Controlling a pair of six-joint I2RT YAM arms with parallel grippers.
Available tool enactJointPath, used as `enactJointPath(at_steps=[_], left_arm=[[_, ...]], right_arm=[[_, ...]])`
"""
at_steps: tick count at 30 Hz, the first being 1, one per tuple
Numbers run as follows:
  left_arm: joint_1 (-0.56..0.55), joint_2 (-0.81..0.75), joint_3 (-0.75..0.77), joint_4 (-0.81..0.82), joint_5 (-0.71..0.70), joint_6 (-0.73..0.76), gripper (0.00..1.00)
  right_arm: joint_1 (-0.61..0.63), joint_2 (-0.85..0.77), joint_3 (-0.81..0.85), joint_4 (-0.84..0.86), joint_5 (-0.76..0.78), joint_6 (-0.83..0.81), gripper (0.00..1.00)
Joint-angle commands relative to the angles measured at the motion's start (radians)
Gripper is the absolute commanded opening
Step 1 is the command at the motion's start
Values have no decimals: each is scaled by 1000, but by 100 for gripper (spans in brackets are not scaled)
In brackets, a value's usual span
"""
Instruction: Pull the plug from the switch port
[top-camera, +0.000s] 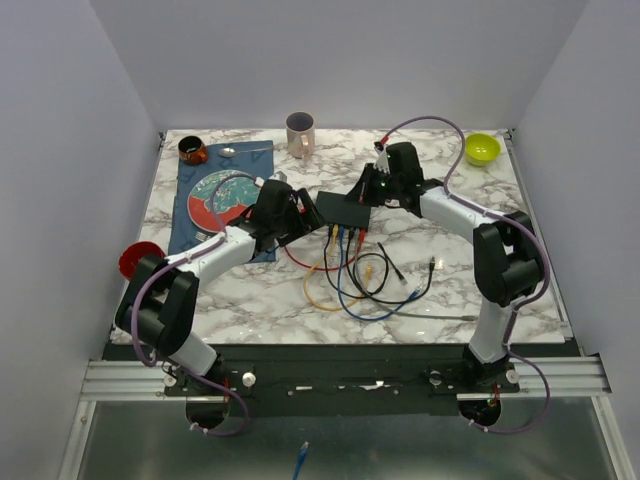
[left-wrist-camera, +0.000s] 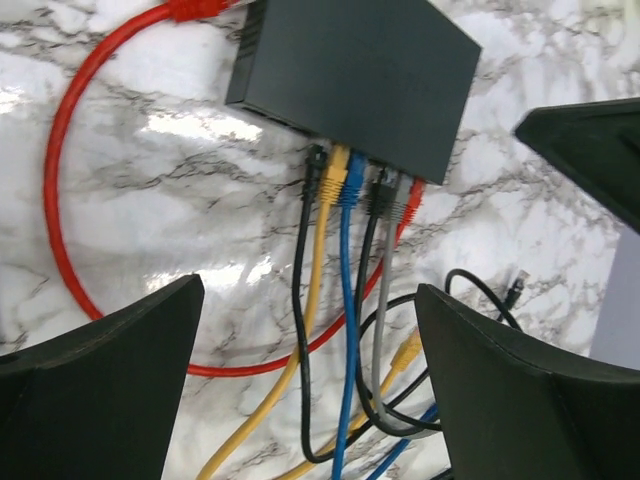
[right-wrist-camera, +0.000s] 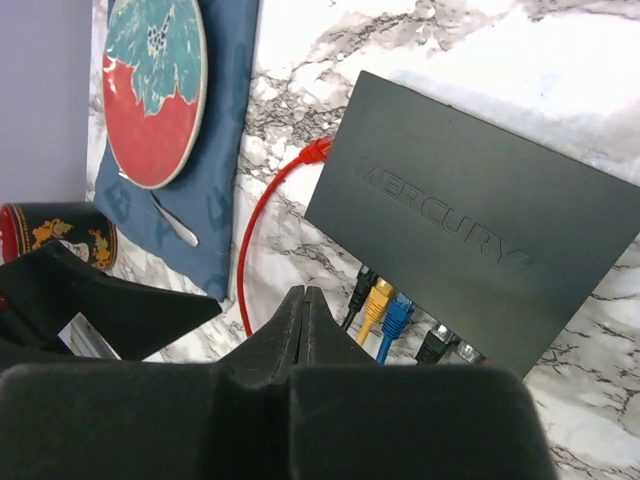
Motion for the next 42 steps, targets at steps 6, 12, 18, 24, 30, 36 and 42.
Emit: enactJointPath(at_steps=[6,12,18,24,30,36,42], left_arm=[[65,115,-46,294,211,-72,29],[67,204,-6,342,242,-87,29],[67,256,38,327,217,-84,37],[67,307,60,334,203,-81,41],[67,336,25,429,217,-97,43],[68,367,-12,520,228,-138,52],[69,404,0,540,228,-162,53]], right_arm=[[4,93,41,15,-74,30,1],[3,148,47,15,-89,44,1],[0,191,59,6,-89,53,1],[0,210,59,6,-88,64,1],[-9,222,70,-11,-68,77,1],[-11,242,79,-22,-68,87,1],[-11,239,76,-28,-54,86,1]])
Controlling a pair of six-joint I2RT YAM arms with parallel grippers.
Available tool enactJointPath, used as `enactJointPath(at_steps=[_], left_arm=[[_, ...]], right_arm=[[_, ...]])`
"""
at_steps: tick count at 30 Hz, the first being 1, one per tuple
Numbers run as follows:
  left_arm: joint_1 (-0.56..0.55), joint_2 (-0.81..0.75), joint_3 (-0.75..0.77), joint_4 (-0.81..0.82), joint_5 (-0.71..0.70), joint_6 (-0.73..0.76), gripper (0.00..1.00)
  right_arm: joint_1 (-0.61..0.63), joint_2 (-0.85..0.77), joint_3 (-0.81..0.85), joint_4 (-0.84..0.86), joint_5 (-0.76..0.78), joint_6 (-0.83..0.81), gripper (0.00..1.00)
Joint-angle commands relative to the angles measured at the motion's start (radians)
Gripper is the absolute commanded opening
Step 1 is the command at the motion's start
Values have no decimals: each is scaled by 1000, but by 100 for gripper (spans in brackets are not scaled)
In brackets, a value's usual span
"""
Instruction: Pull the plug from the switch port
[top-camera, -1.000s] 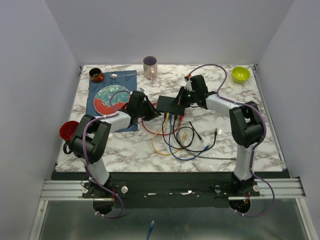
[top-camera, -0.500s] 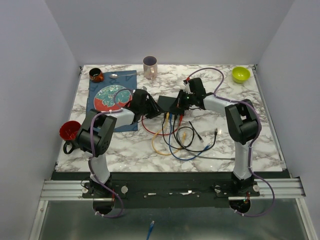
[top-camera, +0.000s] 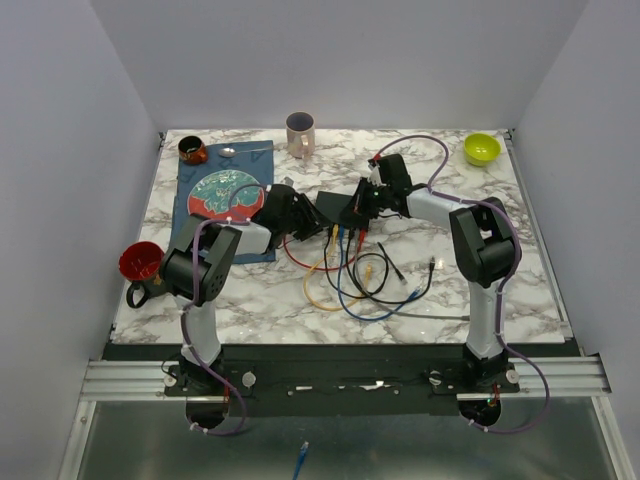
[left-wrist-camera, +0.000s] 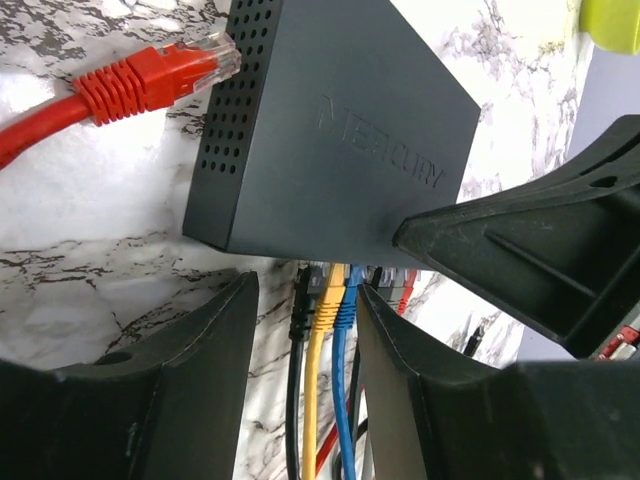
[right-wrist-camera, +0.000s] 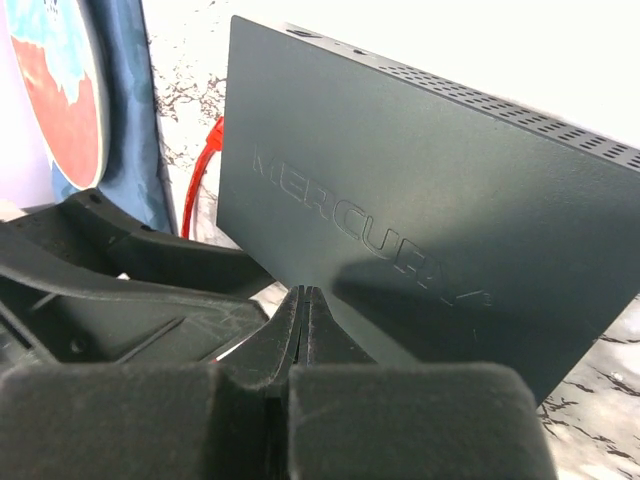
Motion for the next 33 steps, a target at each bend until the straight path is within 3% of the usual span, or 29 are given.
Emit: enactJointPath(at_steps=[1,12,29,33], left_arm=[[1,39,-6,60,18,-36,53],[1,86,-18,119,15,-103,50],[0,92,-46,138,25,-116,35],[0,82,-59,141,25,-116,38]], right_arm=[[-5,25,21,-23,14,7,1],[-5,42,26,-32,23,16,1],[-10,53,19,-34,28,21,1],[-11,52,21,-35,28,19,1]])
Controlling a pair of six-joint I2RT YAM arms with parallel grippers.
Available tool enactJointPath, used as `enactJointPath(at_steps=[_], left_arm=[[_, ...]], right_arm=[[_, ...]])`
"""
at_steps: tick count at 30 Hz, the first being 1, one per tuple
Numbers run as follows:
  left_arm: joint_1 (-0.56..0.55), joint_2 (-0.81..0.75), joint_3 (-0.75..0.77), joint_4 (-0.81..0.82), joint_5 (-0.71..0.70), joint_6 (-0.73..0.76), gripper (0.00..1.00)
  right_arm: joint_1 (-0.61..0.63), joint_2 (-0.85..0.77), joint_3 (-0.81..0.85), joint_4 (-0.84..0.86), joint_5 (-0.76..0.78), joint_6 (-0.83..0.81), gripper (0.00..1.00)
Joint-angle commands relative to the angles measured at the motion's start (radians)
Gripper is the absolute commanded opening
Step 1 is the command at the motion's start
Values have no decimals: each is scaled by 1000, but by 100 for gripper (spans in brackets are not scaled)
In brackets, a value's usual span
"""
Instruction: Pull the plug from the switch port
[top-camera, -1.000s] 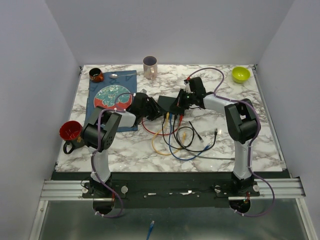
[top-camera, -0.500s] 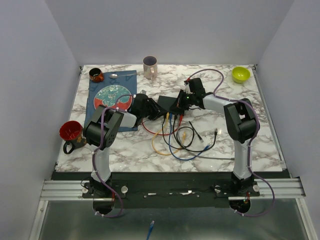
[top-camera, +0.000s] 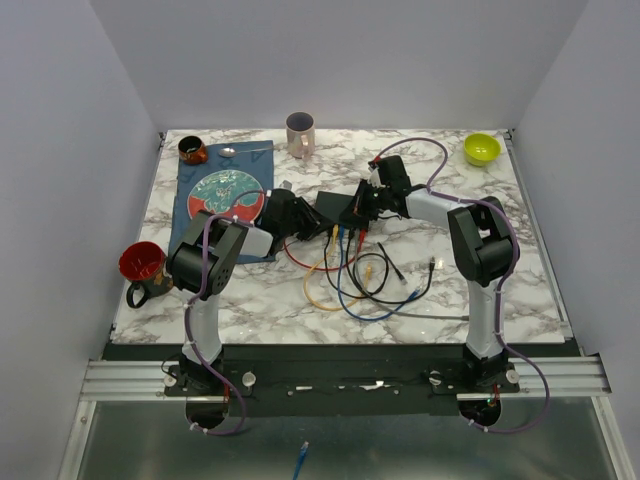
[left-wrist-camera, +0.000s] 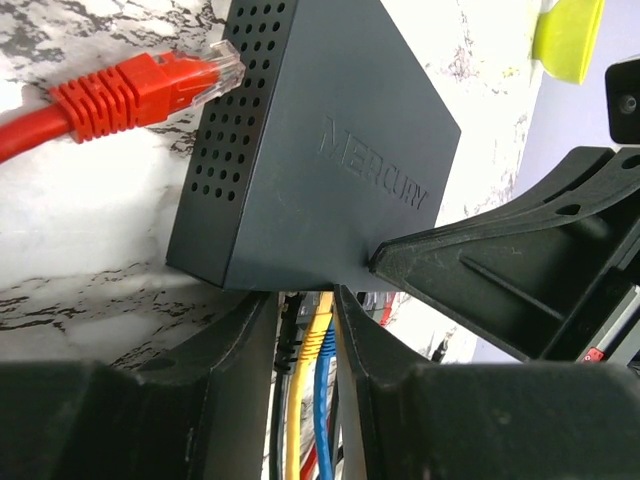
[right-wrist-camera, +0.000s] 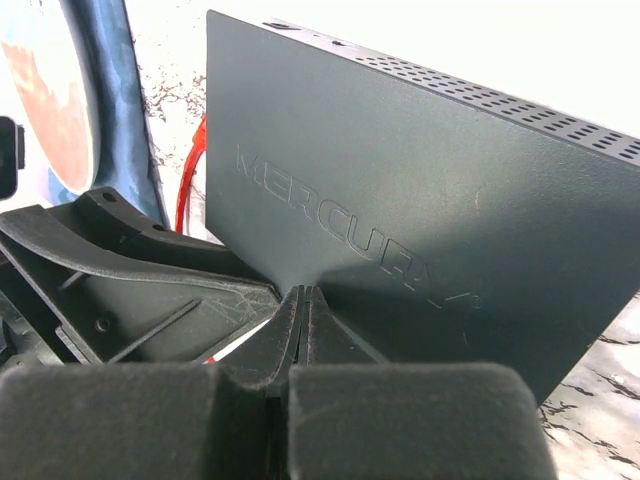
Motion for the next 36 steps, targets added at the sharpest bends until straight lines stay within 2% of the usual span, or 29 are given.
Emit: enactJointPath(at_steps=[1,2,7,11,20,29,36], left_arm=[[0,4,-39,-25,9,7,41],[0,3,-40,-28,8,8,44],[0,0,-42,-42,6,11,46],[0,7,-42,-58,2,8,44],[3,-7,-86,21,15,-24,42],[3,21,-37,-40,6,-30,42],[3,27,-12,-98,-30,-48,37]], right_arm=[[-12,35,20,-29,26,2,1],[-10,35,20,-29,26,2,1],[-13,37,18,-29,26,2,1],[-12,39,17,-29,26,2,1],[-13,42,15,-29,26,3,1],[-15,52,17,-27,25,5,1],[-15,51,15,-24,17,8,1]])
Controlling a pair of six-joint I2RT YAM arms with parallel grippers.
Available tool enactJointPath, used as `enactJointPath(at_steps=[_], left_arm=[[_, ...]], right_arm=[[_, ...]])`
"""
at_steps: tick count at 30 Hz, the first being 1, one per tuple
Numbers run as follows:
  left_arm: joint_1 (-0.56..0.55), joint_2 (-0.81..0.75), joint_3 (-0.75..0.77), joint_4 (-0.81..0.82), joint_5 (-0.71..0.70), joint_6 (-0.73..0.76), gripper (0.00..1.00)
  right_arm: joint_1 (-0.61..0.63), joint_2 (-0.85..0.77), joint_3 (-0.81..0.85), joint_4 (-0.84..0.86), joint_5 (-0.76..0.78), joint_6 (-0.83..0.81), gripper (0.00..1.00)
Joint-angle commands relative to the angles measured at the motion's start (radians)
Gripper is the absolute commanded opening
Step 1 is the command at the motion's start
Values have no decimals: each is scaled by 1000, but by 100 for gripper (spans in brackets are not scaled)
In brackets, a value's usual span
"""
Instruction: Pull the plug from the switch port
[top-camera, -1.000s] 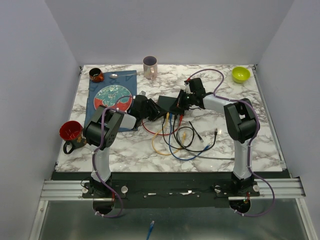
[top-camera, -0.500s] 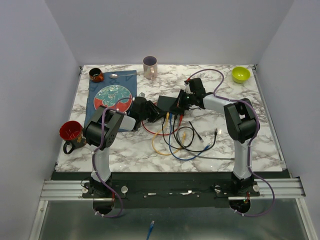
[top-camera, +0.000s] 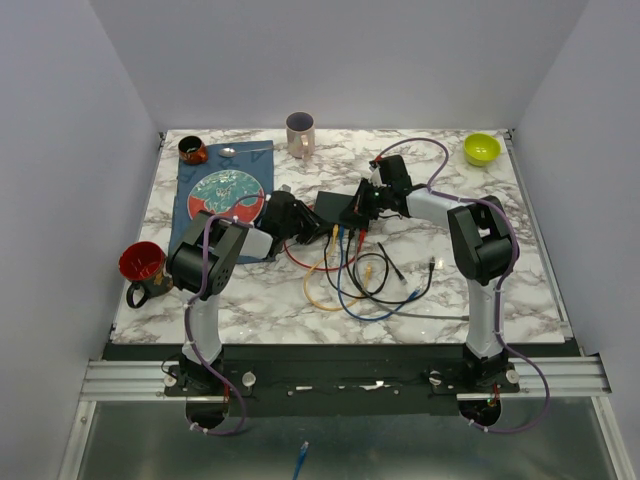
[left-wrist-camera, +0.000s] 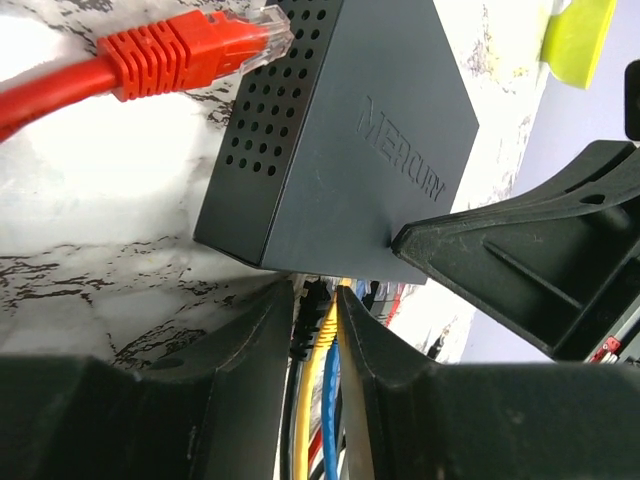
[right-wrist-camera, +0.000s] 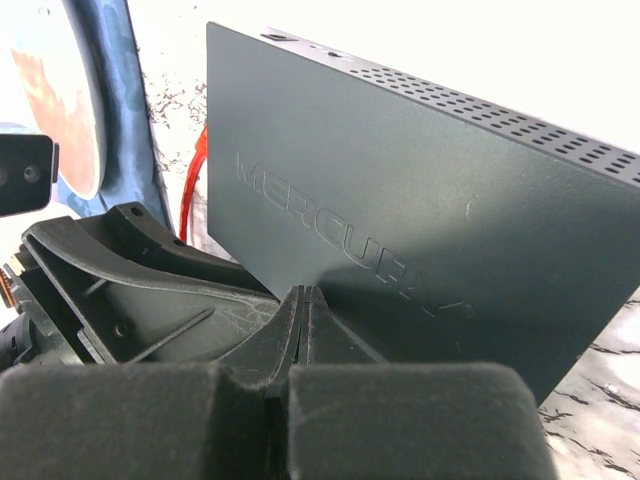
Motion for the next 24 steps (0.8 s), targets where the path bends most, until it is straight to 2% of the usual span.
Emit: enactJointPath(at_steps=[1,6,11,15,24], left_arm=[[3,25,12,-97,-41,-4,37],[3,28,27,-109,-48,-13,38],[1,22,30,-94,-48,-19,43],[-1,33,36,-86,-38,-31,42],[1,31,25,-111,-52,-25,22]], right_arm=[[-3,41,9,-32,18,-3,1],[-3,44,6,-31,17,-2,1],[-5,45,0,-26,18,0,1],[-3,48,-1,-21,17,1,1],[-3,47,-4,-20,18,0,1]])
